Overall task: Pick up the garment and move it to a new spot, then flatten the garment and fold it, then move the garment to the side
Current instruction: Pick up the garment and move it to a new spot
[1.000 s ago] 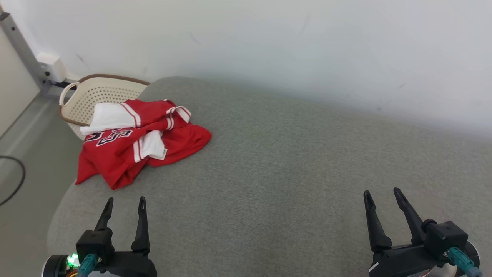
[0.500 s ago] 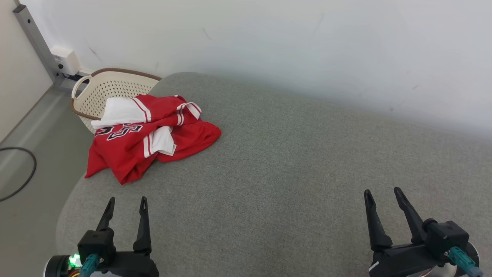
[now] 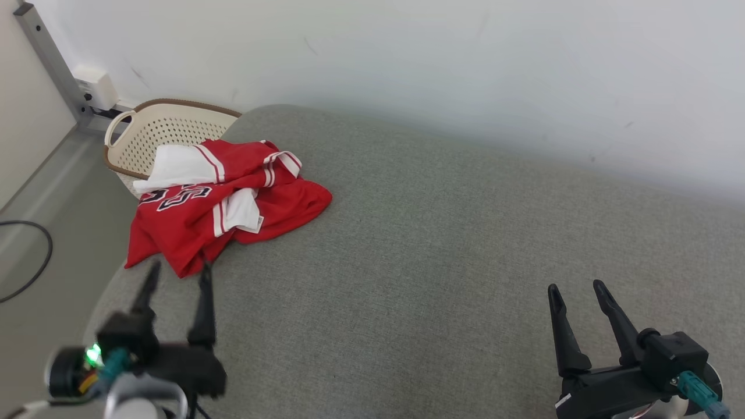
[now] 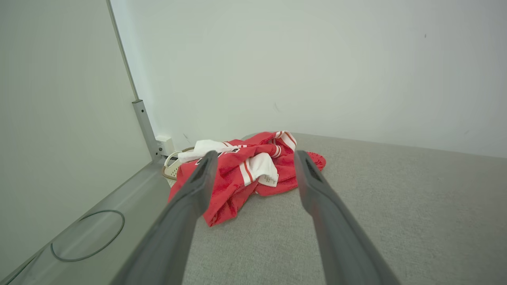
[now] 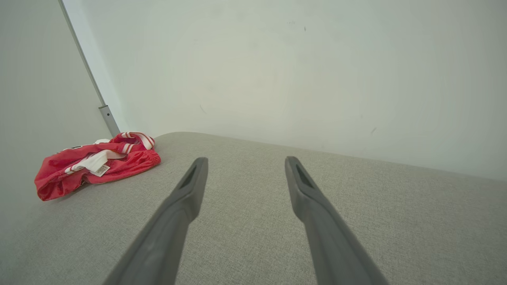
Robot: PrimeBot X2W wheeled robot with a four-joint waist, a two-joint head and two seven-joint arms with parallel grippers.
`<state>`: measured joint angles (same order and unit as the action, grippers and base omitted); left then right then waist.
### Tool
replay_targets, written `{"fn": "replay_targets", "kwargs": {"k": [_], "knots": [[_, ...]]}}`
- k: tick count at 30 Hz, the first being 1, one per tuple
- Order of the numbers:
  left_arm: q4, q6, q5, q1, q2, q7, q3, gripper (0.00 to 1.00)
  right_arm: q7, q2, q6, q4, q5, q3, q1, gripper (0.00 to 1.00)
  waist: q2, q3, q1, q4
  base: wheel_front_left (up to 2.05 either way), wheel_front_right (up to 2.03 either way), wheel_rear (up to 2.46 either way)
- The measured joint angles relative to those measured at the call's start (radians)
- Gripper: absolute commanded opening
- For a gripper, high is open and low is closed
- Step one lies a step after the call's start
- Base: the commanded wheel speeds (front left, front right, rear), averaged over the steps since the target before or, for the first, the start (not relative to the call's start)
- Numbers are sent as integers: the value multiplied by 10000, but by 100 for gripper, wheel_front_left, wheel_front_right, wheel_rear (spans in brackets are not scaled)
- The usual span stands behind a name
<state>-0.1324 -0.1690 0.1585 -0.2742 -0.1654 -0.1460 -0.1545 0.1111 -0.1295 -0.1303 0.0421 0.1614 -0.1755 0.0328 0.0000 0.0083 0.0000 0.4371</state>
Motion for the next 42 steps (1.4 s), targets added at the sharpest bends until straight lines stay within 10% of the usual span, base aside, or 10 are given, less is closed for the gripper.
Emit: {"fn": "replay_targets", "kwargs": {"k": [11, 38, 41, 42], "knots": [[-343, 382, 606, -2855, -800, 982, 746, 100, -180, -395, 0, 466, 58, -215, 445, 100, 0, 690, 0, -455, 0, 0, 0], [-7394, 1335, 1835, -6282, -2240, 3574, 1298, 100, -579, -1733, 0, 1277, 489, -740, 1880, 100, 1, 3571, 2, -2015, 0, 0, 0], [-7563, 1233, 1833, -6376, -2270, 3321, 1338, 0, -583, -1799, 0, 1294, 497, -719, 1964, 100, 2, 3801, 3, -2123, 0, 0, 0], [-7591, 1197, 1829, -6416, -2291, 3183, 1340, 0, -585, -1814, 0, 1298, 497, -704, 1990, 100, 2, 3864, 2, -2155, 0, 0, 0]]}}
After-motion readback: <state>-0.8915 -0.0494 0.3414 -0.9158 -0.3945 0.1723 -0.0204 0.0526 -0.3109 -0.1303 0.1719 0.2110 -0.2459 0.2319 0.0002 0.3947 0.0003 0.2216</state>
